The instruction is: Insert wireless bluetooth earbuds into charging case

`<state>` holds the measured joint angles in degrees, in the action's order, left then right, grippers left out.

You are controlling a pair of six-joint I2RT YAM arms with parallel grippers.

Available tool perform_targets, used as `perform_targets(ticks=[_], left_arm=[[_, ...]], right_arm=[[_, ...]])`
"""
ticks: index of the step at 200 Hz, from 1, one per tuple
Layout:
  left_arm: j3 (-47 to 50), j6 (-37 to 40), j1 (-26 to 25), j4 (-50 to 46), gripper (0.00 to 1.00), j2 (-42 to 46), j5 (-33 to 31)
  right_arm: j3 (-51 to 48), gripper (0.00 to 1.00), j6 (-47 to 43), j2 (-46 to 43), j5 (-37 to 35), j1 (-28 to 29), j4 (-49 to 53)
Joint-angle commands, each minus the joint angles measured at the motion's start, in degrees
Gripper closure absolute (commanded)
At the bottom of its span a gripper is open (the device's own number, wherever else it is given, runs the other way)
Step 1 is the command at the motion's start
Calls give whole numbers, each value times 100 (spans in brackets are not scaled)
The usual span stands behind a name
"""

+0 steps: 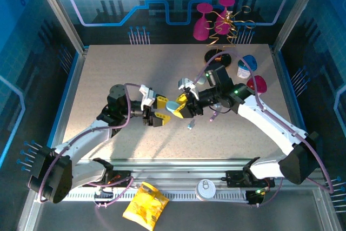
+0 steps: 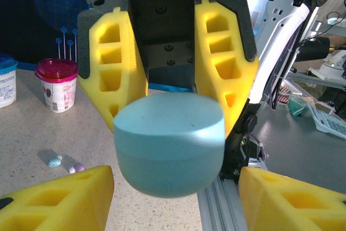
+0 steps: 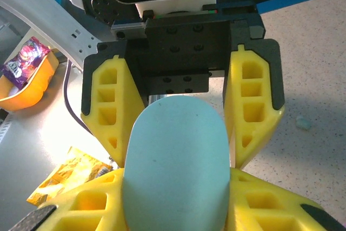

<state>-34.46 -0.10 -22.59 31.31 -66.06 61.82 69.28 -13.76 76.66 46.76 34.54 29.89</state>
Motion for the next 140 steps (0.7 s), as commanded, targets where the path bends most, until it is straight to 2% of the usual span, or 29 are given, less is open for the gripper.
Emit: perform_targets(ticks=[1, 38, 82, 109, 140], left_arm=[[-219, -78, -43, -2, 37, -39, 199], [-246, -87, -52, -38, 38, -41, 195], [-272, -87, -61, -90, 49, -92, 225], [-298, -76, -53, -114, 50, -102, 225], [-307, -9, -61, -152, 62, -115, 252]], right_arm=[[235, 74, -186, 100, -35, 94, 295], [271, 74, -236, 145, -87, 128, 355], [262, 74, -230, 146, -157, 140, 298], [270, 74, -259, 155, -215, 147, 311], [288, 74, -274, 157, -234, 149, 298]])
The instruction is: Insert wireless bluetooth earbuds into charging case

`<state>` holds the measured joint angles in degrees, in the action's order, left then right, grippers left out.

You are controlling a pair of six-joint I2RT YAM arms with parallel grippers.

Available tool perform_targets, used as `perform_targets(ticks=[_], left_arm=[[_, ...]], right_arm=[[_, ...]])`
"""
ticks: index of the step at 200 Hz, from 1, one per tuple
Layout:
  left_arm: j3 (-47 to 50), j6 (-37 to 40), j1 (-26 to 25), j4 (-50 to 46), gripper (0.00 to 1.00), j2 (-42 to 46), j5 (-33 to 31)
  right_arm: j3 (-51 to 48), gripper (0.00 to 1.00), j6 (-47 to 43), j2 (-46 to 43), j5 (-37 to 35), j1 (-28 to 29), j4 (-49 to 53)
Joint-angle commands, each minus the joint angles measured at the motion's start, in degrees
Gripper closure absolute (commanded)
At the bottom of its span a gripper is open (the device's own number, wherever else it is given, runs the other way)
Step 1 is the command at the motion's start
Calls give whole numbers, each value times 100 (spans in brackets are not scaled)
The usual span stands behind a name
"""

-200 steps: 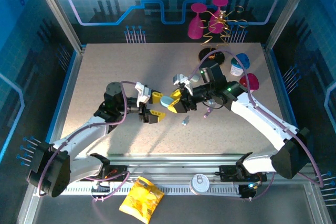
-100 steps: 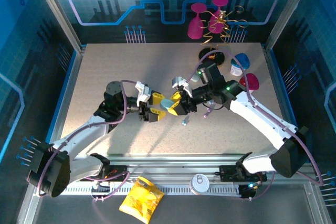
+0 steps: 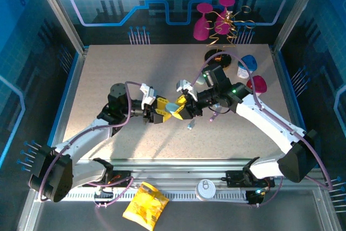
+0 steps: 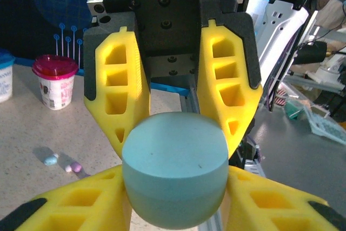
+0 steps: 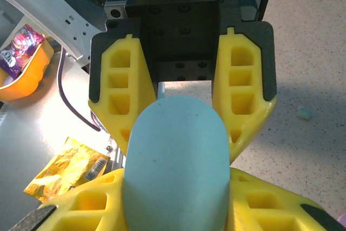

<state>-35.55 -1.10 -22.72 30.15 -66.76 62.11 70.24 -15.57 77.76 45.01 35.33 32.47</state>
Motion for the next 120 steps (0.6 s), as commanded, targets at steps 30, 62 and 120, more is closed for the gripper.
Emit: perform_targets(ticks=[30, 62, 120], left_arm=[[-198, 168, -42, -51, 66, -50, 229], [-195, 381, -48, -159, 70, -21, 225], [-176, 545, -38, -267, 70, 22, 203]], right_arm=[[192, 63, -113, 31, -191, 69, 26], [116, 44, -6, -40, -302, 40, -187], [-113, 26, 339, -160, -427, -171, -691]])
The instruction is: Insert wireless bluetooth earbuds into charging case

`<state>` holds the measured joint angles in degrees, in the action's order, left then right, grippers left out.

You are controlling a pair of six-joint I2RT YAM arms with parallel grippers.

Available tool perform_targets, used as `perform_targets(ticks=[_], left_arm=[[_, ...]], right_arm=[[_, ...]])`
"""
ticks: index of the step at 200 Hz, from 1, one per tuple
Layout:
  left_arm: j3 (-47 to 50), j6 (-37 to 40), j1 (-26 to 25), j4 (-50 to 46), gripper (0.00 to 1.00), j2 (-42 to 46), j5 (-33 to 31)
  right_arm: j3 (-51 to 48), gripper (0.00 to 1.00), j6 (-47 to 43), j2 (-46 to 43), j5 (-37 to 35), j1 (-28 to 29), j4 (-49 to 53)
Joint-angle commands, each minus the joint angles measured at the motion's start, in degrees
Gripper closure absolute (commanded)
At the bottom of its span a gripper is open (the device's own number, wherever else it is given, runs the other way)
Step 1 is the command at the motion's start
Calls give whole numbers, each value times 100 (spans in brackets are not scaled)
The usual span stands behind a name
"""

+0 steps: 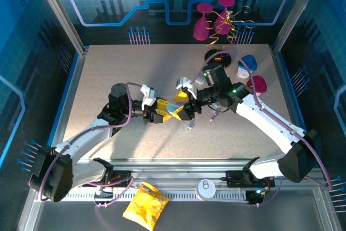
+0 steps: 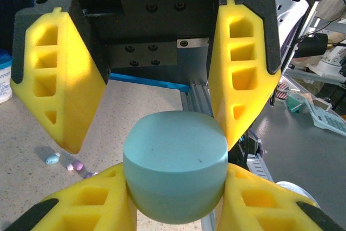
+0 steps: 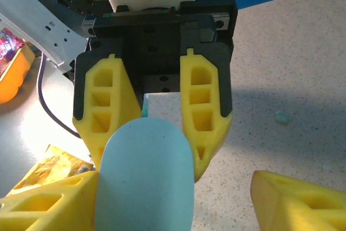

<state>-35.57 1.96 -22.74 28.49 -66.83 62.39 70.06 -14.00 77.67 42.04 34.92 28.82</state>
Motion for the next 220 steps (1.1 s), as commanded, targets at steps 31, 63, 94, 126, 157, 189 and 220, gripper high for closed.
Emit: perform_targets(ticks=[31, 63, 94, 126, 157, 189, 220], left_arm=[[-165, 296, -37, -150, 70, 47, 173], [-152, 331, -32, -177, 71, 56, 177], [-153, 332, -35, -177, 71, 56, 168], [-161, 288, -33, -159, 71, 72, 177], [-150, 296, -37, -142, 71, 73, 150], [-145, 288, -35, -142, 71, 56, 132], [-161, 244, -36, -134, 71, 30, 90]], right_arm=[[-232, 25, 383, -241, -290, -246, -595], [-343, 25, 529, -319, -435, -329, -781], [-395, 24, 563, -365, -467, -339, -834], [-406, 25, 539, -352, -649, -338, -817], [-388, 39, 504, -331, -472, -332, -775], [-366, 55, 457, -305, -341, -313, -670], [-379, 80, 425, -327, -398, -279, -645]])
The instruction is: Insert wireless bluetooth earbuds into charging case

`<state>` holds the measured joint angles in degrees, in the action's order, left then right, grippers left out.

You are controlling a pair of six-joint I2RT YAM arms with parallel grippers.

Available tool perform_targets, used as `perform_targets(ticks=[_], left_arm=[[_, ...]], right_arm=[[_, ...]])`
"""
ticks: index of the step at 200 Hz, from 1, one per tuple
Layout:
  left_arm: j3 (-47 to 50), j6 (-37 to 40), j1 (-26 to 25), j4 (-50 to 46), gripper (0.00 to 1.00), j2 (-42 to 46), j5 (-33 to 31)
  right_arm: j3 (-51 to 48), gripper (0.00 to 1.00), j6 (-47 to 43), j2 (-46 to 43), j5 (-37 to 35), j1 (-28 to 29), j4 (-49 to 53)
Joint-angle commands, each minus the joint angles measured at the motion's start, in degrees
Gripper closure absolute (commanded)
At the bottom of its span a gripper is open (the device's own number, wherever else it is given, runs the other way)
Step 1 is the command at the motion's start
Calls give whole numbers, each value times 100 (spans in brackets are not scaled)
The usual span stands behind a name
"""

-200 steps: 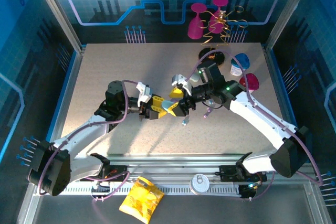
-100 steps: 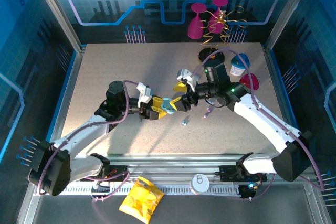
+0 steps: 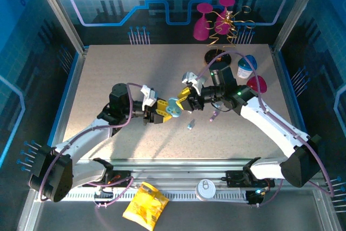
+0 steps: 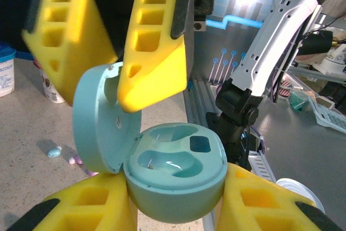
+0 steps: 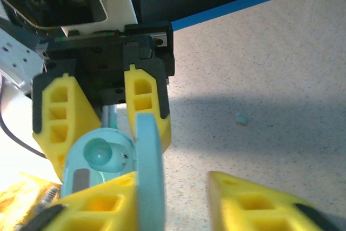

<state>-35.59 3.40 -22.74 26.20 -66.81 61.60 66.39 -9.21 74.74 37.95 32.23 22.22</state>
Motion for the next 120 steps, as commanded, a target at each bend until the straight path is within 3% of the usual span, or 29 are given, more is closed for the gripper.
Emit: perform_targets(ticks=[1, 47, 65, 120], left_arm=[[-158, 100, -37, 96, 71, 28, 168], [-157, 61, -36, 140, 66, -37, 37], [-142, 60, -34, 149, 55, -36, -89], [-150, -23, -37, 247, 36, -95, -193]], right_arm=[[-12, 80, -54, -36, 10, -8, 13], [-38, 99, -67, -107, -229, 66, -40], [-81, 100, -38, -175, -453, 107, -160], [-165, 100, 68, -260, -822, 203, -429]])
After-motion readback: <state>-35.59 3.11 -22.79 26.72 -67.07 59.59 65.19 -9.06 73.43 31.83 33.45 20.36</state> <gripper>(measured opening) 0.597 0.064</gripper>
